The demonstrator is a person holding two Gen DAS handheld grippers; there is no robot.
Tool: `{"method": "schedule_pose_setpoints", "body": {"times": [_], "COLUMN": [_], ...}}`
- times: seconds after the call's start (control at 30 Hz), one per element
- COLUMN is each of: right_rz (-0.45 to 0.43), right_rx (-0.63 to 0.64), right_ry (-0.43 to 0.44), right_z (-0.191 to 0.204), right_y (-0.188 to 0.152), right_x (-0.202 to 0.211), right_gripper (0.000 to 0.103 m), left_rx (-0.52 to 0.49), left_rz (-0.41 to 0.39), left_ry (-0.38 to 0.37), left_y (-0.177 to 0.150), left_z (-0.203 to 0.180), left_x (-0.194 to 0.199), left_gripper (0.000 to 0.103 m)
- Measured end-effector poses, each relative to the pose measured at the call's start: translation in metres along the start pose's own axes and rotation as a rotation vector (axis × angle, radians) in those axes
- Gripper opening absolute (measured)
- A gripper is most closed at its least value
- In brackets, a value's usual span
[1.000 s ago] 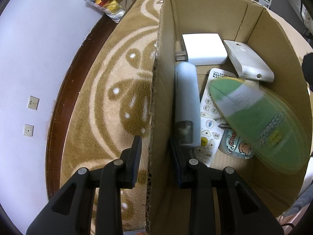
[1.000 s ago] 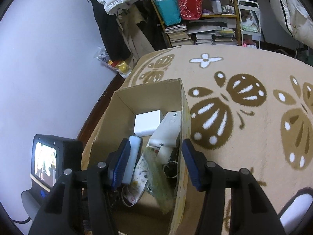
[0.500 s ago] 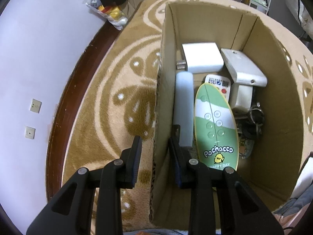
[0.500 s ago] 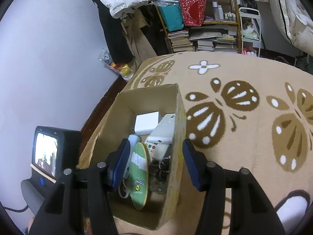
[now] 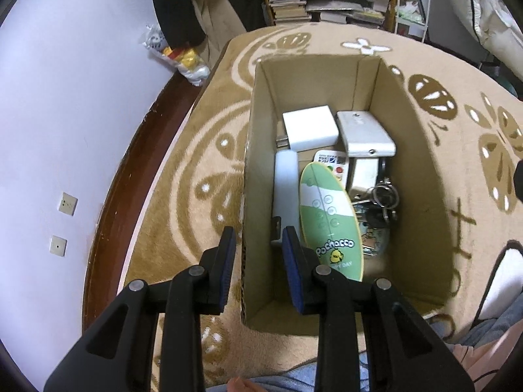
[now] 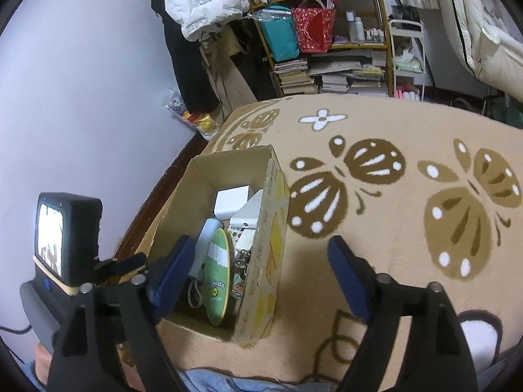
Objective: Organize rigid objects
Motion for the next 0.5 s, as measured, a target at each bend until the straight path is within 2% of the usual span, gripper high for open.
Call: {"method": "schedule_pose_setpoints", "body": {"times": [0.1,0.2,0.27,0.4,0.5], "right_rz": [-0.013,-0.028,-0.046,-0.069,-0.092], "right_rx": [0.016,0.031,0.039,0.025,0.010], "right_ry": [-0.006,-0.015,-0.021,-0.017,-0.010], "right_z": [-0.001,-0.003,-0.004,-0.011,-0.017], "right_y": [0.000,-0.002,-0.003,-0.007,-0.010], "right_x": [0.010,0.020,0.028,0.040,0.050], "right_gripper": [0.090,0.099,0.103,0.103,0.103], "left_rx": [0.001,0.003,0.007,0.002,-0.003], "left_rz": [-0.029,-0.056,-0.084,-0.132,-0.168], "left_ry": [0.007,0.008,0.018,0.021,0.024], "left_y": [-0.001,0.000,-0.001,-0.003,-0.004], "left_z": [0.002,0.006,0.008,0.010,0.010], "left_x": [0.014,0.027,0.037,0.055,0.067], "left_gripper": [0.029,0.036,0.048,0.057,0.071]}}
Point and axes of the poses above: each gripper's, at about its wrist camera, not at the fingertips, and x roughly against the way its jaws point, z to its left, y to its top, the point moved 9 cm from there along -x, roughly the way its jaws point, and after that the axes turned 3 degrees about x, right-handed, at the moved point
